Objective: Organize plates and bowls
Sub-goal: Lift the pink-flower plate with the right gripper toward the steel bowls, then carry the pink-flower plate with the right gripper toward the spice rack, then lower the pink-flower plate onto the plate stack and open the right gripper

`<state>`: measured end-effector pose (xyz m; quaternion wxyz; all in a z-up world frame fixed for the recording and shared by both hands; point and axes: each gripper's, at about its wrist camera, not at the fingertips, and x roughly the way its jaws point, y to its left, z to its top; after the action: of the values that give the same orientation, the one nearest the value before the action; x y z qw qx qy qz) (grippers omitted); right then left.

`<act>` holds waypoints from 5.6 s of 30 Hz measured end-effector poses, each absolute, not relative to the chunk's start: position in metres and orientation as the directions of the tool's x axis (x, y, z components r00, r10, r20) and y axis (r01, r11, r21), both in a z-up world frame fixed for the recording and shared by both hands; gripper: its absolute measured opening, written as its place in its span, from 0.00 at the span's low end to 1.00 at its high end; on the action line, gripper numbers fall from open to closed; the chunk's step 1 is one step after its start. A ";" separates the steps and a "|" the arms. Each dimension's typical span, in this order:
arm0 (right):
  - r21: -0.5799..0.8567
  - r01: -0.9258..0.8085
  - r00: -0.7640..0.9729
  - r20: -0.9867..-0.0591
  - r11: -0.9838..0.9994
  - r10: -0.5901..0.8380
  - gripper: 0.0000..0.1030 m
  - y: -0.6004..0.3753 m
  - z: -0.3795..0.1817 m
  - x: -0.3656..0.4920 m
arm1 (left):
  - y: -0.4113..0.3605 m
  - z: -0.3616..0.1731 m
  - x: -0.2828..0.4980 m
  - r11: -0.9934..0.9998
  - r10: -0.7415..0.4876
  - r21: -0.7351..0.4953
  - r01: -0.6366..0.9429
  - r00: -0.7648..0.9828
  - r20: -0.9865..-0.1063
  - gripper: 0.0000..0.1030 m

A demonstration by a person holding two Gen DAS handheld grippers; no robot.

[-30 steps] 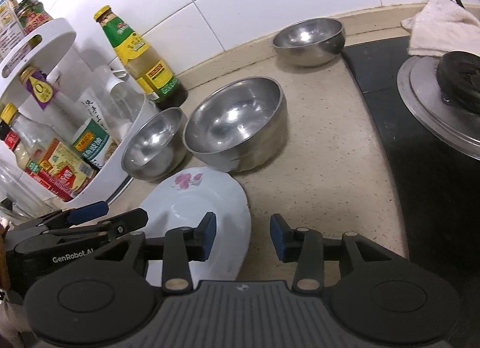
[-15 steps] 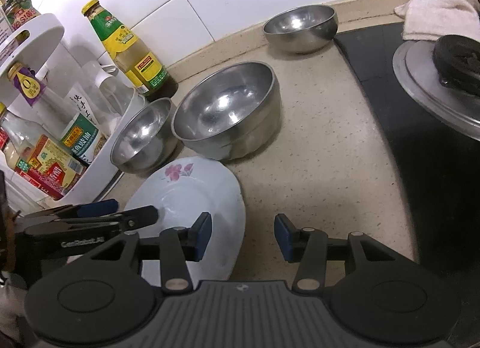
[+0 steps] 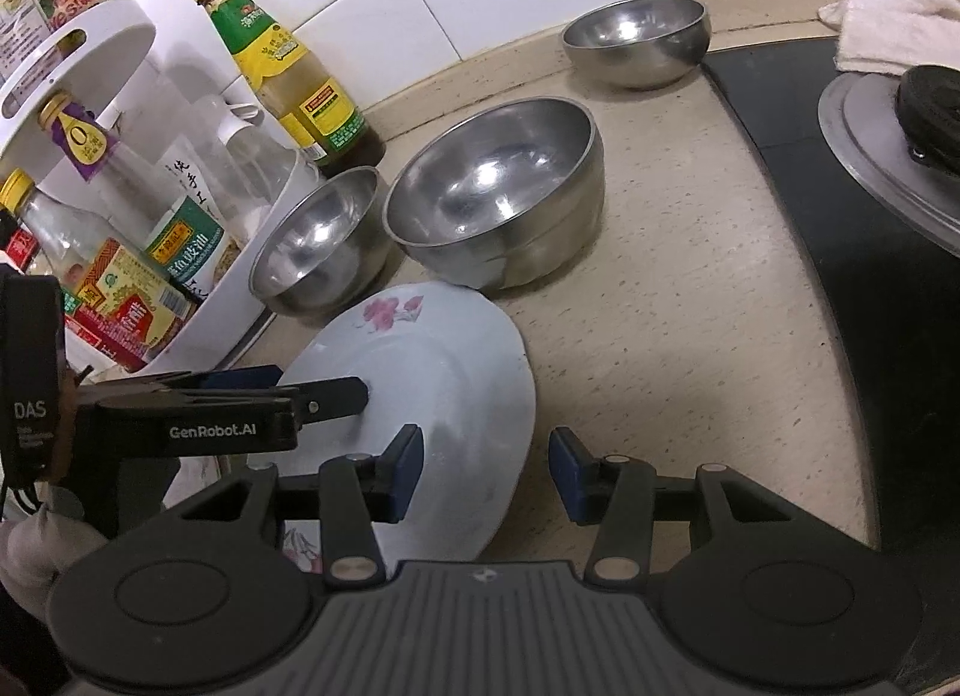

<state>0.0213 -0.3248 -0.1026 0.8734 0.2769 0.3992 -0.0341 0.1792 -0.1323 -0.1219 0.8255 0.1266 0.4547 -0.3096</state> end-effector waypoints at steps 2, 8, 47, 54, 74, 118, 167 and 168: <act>0.459 0.272 0.680 -0.714 0.846 0.169 0.43 -0.323 -0.103 0.021 | -0.135 -0.122 0.174 0.748 -0.415 -0.073 0.660 0.379 -0.827 0.93; 0.432 0.299 0.690 -0.714 0.851 0.120 0.21 -0.320 -0.105 0.012 | -0.146 -0.123 0.161 0.711 -0.430 -0.068 0.700 0.356 -0.830 0.97; 0.448 0.307 0.725 -0.682 0.840 0.099 0.21 -0.333 -0.096 -0.027 | -0.152 -0.105 0.116 0.775 -0.446 -0.090 0.625 0.441 -0.779 0.92; 0.454 0.290 0.733 -0.671 0.843 0.109 0.21 -0.329 -0.090 -0.026 | -0.144 -0.097 0.112 0.785 -0.450 -0.089 0.614 0.465 -0.762 0.92; 0.452 0.217 0.761 -0.633 0.865 0.140 0.21 -0.312 -0.073 -0.020 | -0.119 -0.075 0.100 0.827 -0.433 -0.075 0.557 0.547 -0.716 0.92; 0.483 -0.153 0.626 -0.628 0.862 0.463 0.21 -0.193 -0.079 0.056 | 0.027 -0.077 0.078 0.987 -0.153 -0.078 0.140 0.669 -0.727 0.92; 0.283 -0.188 0.689 -0.644 0.941 0.331 0.27 -0.158 -0.081 0.068 | 0.047 -0.084 0.091 0.983 -0.177 -0.093 0.159 0.673 -0.718 0.88; 0.289 -0.187 0.690 -0.642 0.939 0.334 0.27 -0.159 -0.080 0.068 | 0.046 -0.084 0.091 0.983 -0.176 -0.091 0.160 0.675 -0.717 0.89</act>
<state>0.0679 -0.1589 -0.0803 0.9138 0.1007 0.3668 0.1426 0.0912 0.0461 -0.0838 0.9150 -0.0100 0.3926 -0.0920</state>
